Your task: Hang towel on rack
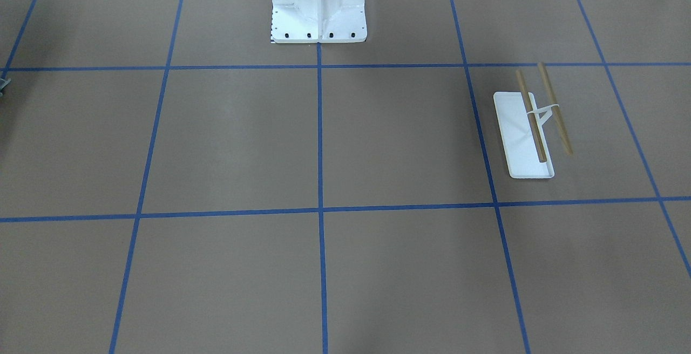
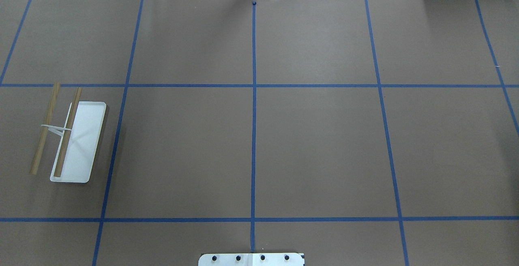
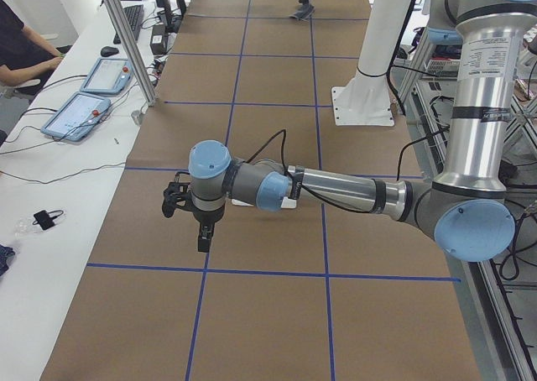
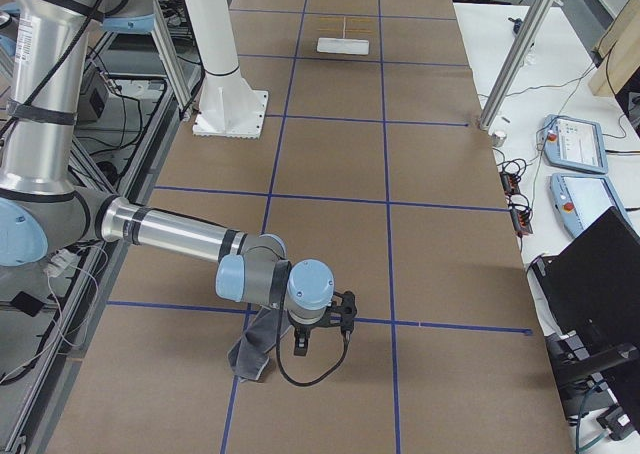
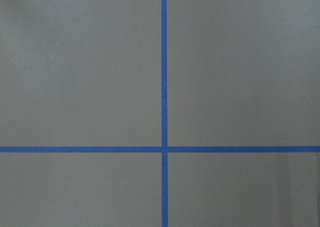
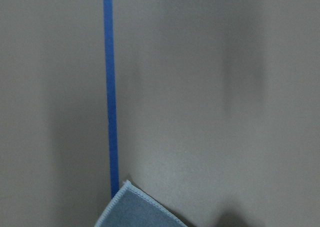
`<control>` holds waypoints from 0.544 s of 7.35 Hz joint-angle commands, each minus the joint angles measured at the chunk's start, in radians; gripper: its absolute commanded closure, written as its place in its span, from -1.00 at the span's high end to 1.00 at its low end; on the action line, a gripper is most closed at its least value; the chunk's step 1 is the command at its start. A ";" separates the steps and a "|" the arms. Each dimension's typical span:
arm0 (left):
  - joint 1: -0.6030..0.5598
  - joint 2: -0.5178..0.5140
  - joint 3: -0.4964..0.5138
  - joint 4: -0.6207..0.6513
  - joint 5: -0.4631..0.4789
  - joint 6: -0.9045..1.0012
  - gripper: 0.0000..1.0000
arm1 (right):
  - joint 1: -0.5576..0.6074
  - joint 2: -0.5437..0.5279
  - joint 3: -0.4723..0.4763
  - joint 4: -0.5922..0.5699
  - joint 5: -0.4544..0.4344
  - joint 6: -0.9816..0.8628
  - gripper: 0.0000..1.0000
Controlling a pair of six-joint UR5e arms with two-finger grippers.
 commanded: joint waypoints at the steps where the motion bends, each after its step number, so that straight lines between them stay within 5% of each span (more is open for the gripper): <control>1: 0.000 0.000 -0.002 0.000 -0.037 0.000 0.97 | -0.020 -0.016 -0.044 0.001 -0.021 -0.004 1.00; 4: 0.000 -0.002 -0.007 -0.001 -0.037 0.000 0.97 | -0.036 -0.085 -0.046 0.003 -0.018 -0.062 1.00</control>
